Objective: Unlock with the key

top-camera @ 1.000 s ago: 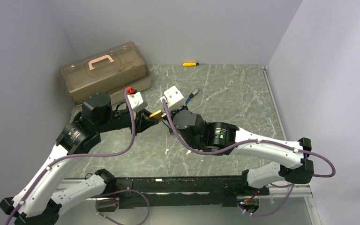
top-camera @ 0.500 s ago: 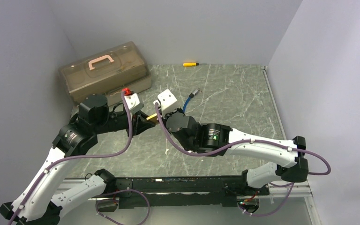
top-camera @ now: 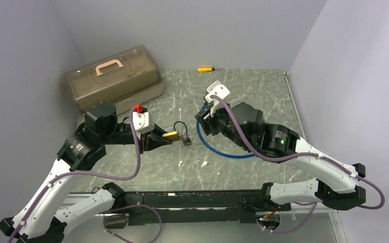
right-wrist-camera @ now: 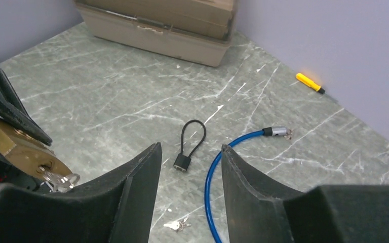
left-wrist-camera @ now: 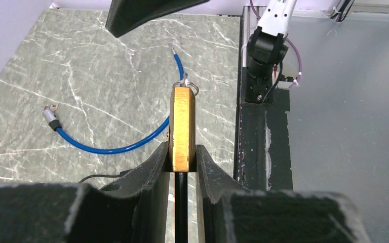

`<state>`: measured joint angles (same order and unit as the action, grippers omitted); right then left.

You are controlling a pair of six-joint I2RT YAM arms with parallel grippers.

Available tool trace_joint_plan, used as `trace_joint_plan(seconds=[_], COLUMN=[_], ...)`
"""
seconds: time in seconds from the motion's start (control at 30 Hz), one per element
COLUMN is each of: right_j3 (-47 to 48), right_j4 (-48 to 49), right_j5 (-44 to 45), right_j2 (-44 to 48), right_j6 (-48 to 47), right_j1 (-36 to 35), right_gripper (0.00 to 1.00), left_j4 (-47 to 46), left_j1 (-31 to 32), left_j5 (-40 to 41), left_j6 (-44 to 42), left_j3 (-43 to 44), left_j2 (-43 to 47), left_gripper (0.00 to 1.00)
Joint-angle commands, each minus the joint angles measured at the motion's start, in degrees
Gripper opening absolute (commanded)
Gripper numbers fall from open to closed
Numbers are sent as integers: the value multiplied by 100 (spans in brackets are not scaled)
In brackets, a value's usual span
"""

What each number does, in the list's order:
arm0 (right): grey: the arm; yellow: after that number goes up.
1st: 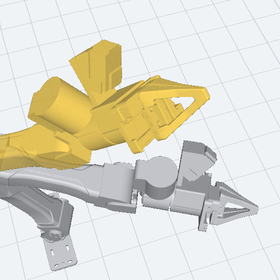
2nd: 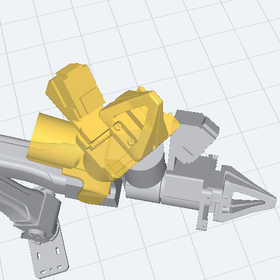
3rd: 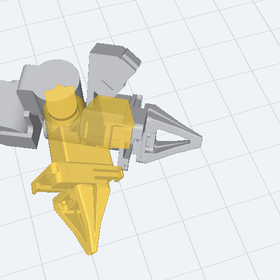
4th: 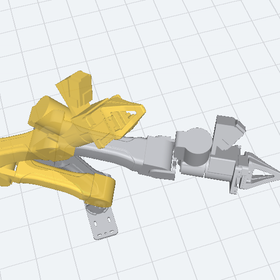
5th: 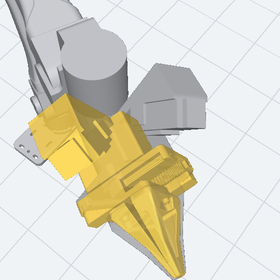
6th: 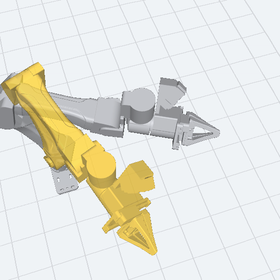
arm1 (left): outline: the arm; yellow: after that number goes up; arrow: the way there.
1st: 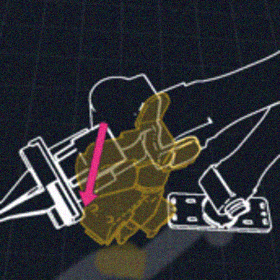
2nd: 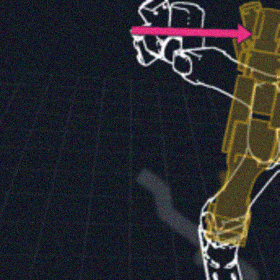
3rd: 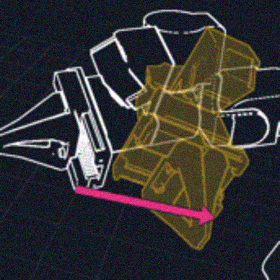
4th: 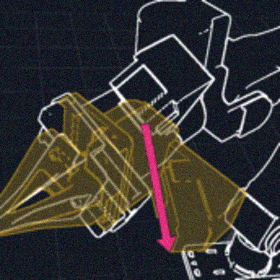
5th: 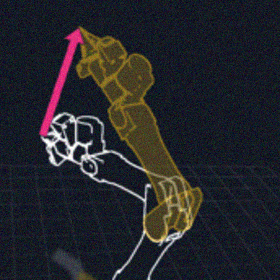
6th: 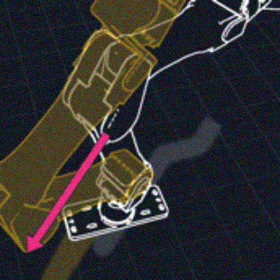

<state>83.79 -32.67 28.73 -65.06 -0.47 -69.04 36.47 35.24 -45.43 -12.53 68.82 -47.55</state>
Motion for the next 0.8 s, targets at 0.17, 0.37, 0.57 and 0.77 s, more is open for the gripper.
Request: trace_joint_plan(seconds=[0.17, 0.37, 0.57, 0.77], right_j3=[-356, -276, -268, -299], right_j4=[148, 318, 627, 783], right_j5=[-4562, -6105, -6801, -7072], right_j2=[796, 479, 221, 70], right_j6=[117, 389, 568, 701], right_j1=[1339, 1660, 1783, 1890], right_gripper=[57, 58, 56, 51], left_j4=[-403, -305, -277, -358], left_j1=[14, 15, 18, 15], left_j5=[-633, -754, -694, -678], left_j6=[-286, -465, -490, -411], left_j3=[275, 300, 293, 265], left_j2=[175, 167, 185, 167], left_gripper=[0, 0, 0, 0])
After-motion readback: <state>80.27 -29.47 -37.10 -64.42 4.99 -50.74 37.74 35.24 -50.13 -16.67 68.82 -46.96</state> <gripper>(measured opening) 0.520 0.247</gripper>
